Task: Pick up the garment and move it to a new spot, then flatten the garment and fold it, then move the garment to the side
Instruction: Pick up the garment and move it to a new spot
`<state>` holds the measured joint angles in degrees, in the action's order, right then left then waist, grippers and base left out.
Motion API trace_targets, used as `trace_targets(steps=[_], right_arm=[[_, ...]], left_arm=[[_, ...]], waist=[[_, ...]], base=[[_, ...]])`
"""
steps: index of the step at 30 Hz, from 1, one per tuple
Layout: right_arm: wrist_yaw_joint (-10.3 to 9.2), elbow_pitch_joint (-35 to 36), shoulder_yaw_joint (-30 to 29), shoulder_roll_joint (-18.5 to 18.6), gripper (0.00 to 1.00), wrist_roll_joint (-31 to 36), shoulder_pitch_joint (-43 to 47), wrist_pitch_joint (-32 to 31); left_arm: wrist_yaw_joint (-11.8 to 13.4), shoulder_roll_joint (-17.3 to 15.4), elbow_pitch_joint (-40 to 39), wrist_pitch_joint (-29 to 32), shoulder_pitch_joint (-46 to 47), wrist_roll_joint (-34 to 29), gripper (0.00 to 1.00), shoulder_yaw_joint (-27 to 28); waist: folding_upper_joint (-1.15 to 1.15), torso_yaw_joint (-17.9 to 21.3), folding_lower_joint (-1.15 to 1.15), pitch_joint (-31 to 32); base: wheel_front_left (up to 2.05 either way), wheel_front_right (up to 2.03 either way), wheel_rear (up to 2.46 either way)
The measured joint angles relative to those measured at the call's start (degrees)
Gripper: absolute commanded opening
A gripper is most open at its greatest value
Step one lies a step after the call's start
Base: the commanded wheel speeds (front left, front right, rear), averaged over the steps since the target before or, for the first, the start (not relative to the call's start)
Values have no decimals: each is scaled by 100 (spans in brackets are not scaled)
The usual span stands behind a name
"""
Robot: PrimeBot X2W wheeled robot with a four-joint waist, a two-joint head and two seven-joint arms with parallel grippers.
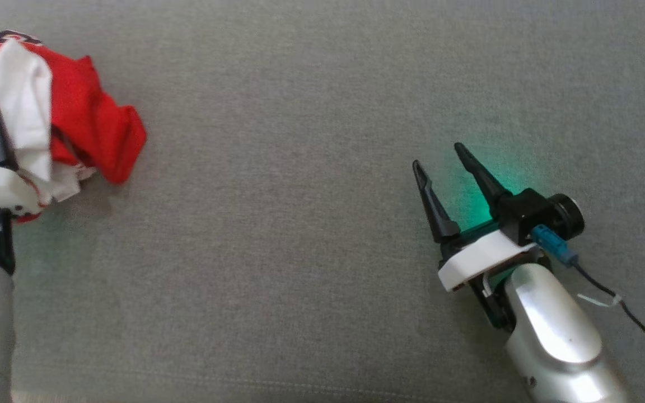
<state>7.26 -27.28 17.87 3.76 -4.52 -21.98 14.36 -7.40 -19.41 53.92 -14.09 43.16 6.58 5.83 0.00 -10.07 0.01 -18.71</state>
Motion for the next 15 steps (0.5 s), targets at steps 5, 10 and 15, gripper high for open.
trace_targets(steps=[5,10,15], right_arm=[[0,20,-58,77,100,18,-135,0],[0,29,-111,79,100,33,-243,0],[0,9,-119,79,100,27,-244,1]], left_arm=[[56,-208,613,197,349,56,100,-5],[191,-237,1100,437,525,53,87,-30],[183,-200,1437,527,611,104,0,-41]], waist=[[0,154,0,-262],[0,256,0,-396],[0,281,-1,-318]], base=[[0,0,0],[0,0,0],[0,0,0]])
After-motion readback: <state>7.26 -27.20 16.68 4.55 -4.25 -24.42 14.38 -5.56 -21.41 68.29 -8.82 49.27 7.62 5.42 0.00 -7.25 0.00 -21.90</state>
